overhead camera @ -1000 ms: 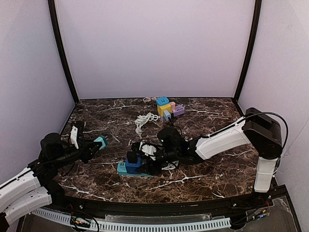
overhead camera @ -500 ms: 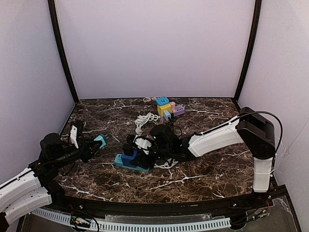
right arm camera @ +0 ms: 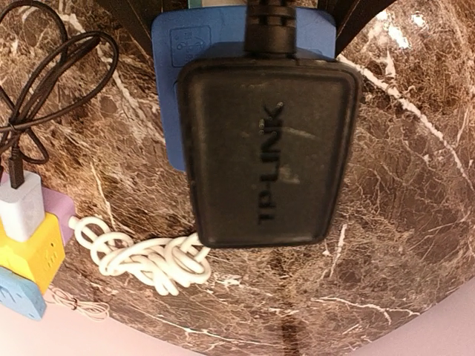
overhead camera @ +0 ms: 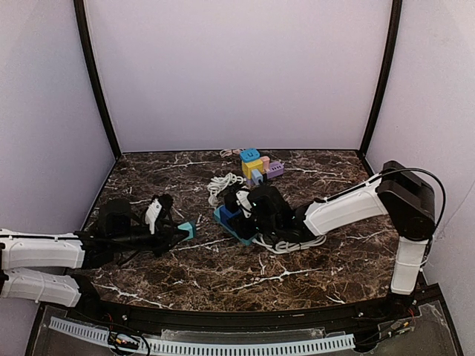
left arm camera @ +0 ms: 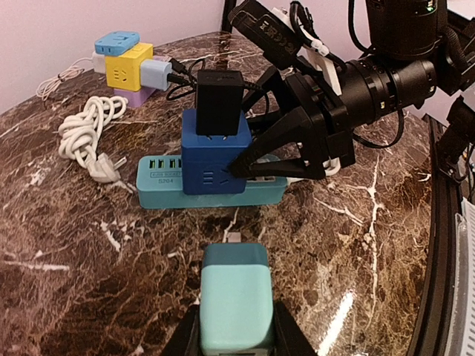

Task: Insert the plug
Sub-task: Move the socket to the center of the board, then insert the plug into the socket.

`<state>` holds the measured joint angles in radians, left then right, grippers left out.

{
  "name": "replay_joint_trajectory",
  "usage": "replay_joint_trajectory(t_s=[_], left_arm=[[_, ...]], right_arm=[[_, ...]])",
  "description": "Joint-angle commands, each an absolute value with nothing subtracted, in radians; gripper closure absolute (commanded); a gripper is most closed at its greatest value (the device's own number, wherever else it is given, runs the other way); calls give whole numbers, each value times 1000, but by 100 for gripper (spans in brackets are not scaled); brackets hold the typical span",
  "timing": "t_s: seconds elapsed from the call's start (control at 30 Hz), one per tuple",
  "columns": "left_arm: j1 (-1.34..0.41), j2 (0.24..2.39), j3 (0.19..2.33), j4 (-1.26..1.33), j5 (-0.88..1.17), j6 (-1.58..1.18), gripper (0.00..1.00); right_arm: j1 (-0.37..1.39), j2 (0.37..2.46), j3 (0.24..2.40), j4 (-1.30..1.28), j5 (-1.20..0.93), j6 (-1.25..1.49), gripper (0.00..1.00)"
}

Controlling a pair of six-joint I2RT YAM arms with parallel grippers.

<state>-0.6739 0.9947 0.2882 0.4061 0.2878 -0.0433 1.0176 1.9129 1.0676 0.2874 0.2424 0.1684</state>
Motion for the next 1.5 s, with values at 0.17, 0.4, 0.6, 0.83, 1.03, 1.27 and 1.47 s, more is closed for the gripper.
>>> replay_joint_trajectory(t_s=[0.17,0.4,0.6,0.83,1.03,1.27,1.47], left_arm=[[-697,1410,412,943,422,83,99],[-698,1595,457,1102,432,64,99],[-696,1666,441,1176,429,18,99],[-694,1692,425,1186,363,18,99],[-690,1690,402,1148,334,14,99],[-690,1711,401,1141,308,37,99],[-690,1749,414,1169,312,29,99]], right_arm=[[994,1860,1045,239,204,170,29],[925,1666,998,155,-197,-18,1],[753,1522,1031,-61,-619,-413,1],[572,1729,1253,-112,-924,-746,1],[531,2027,1584,-310,-905,-845,7],[534,2157,1665,-414,-959,-990,7],[567,2222,1690,-463,-932,-1052,7]])
